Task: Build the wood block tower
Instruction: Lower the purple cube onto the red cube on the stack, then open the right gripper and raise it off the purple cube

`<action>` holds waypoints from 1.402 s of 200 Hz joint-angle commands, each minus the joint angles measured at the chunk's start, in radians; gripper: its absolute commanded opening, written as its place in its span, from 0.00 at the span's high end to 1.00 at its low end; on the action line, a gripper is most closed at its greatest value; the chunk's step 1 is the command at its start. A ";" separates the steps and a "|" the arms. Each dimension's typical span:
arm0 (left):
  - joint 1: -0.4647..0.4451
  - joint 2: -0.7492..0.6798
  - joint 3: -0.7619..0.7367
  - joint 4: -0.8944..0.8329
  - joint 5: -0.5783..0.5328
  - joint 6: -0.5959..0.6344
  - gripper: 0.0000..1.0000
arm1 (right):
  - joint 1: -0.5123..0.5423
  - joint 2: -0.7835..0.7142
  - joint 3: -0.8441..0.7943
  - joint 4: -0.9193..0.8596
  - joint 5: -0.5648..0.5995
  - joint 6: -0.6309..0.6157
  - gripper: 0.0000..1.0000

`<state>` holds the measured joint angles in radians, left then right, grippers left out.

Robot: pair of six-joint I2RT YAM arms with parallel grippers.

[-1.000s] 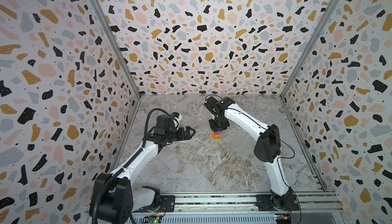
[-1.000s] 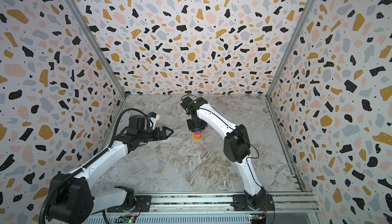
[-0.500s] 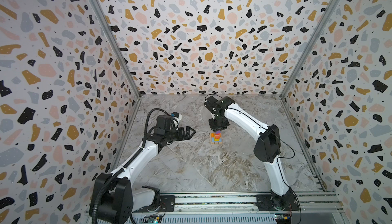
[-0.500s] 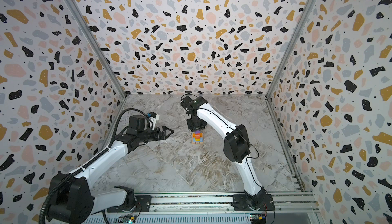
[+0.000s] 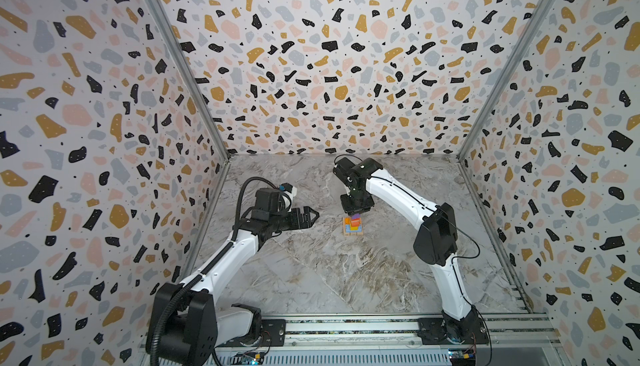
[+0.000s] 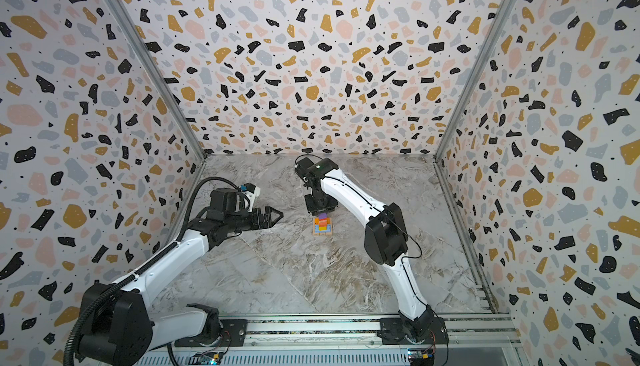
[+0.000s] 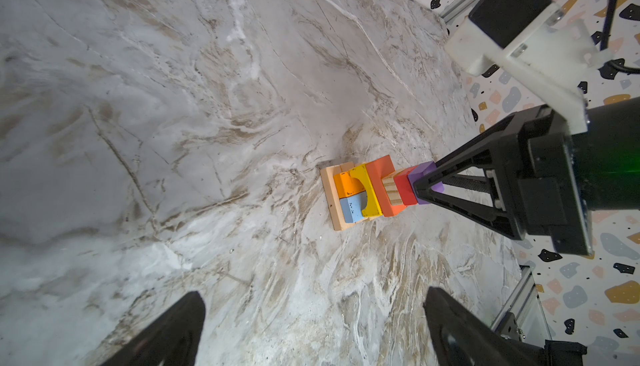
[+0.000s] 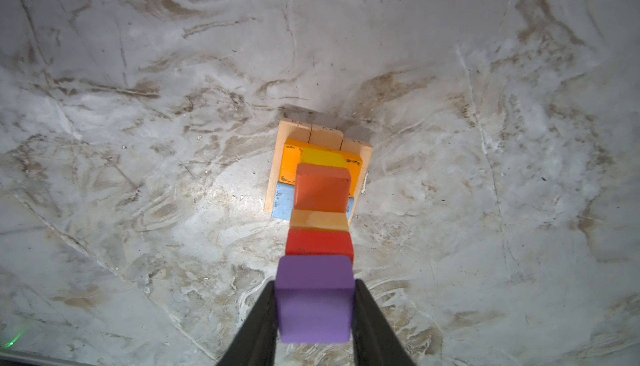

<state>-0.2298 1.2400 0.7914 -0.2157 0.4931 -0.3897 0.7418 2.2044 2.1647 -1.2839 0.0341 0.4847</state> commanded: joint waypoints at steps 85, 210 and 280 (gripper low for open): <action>0.007 -0.018 -0.014 0.024 0.004 -0.001 0.00 | 0.004 -0.029 0.044 -0.033 0.021 -0.013 0.52; -0.010 0.052 -0.004 0.066 -0.069 -0.116 0.00 | -0.101 -0.427 -0.320 0.245 -0.016 -0.060 0.19; -0.087 0.145 0.011 0.132 -0.130 -0.173 0.00 | -0.226 -0.610 -0.727 0.477 -0.105 -0.092 0.11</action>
<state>-0.2825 1.3487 0.7818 -0.1452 0.3927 -0.5301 0.5316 1.6409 1.5230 -0.9112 -0.0345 0.4137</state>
